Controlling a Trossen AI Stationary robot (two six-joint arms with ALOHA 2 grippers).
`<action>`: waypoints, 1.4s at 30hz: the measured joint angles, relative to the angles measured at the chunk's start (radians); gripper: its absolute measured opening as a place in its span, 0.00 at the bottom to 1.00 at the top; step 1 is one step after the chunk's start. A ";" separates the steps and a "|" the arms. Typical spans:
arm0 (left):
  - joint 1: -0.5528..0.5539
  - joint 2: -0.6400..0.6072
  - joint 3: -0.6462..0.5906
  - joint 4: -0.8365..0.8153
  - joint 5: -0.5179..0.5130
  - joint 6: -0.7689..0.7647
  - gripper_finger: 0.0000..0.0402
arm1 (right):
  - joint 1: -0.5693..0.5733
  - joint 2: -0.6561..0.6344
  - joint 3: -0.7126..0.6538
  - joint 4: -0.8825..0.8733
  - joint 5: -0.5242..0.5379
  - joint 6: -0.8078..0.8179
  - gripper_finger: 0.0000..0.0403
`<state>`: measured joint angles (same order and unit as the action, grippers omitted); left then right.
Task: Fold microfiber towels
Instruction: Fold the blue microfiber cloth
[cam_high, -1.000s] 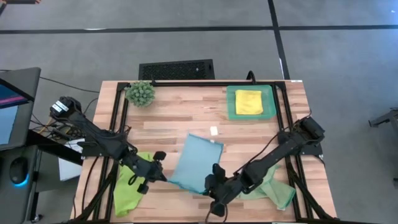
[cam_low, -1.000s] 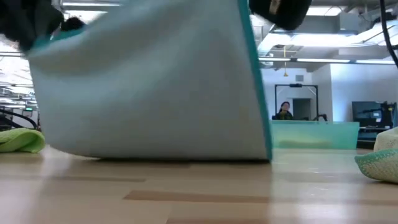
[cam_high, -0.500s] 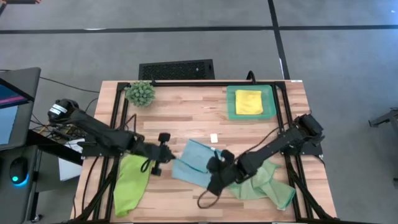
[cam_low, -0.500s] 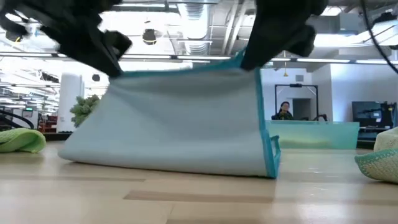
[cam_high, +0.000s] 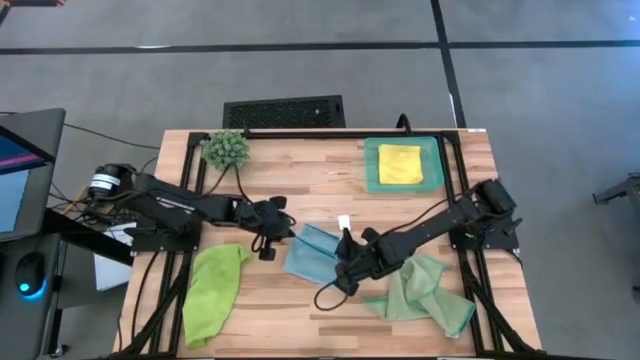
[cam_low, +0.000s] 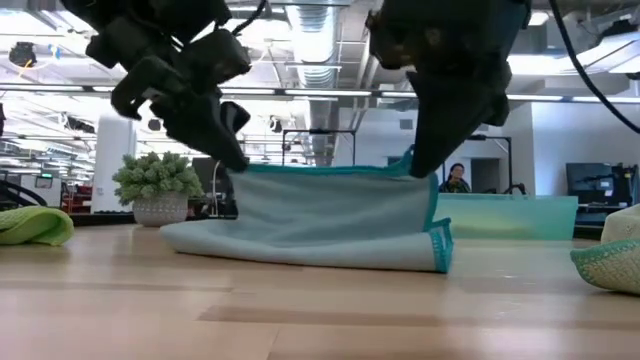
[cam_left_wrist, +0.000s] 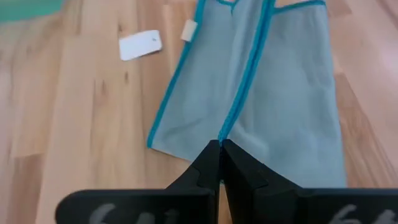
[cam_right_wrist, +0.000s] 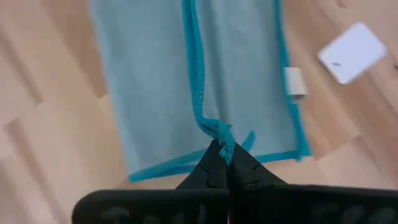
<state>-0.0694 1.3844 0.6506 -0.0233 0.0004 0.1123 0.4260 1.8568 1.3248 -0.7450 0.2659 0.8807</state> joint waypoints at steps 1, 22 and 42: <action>-0.003 0.004 0.001 0.006 0.000 0.004 0.00 | 0.008 0.000 0.001 0.008 0.000 -0.004 0.00; 0.437 0.011 0.311 -0.075 0.019 0.235 0.00 | -0.476 -0.260 -0.040 0.062 0.233 -0.834 0.00; 0.691 -0.006 0.731 -0.569 0.138 0.301 0.00 | -0.747 -0.341 0.237 -0.039 -0.114 -1.273 0.00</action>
<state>0.6214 1.3780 1.3814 -0.5925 0.1385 0.4133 -0.3209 1.5155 1.5615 -0.7837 0.1522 -0.3918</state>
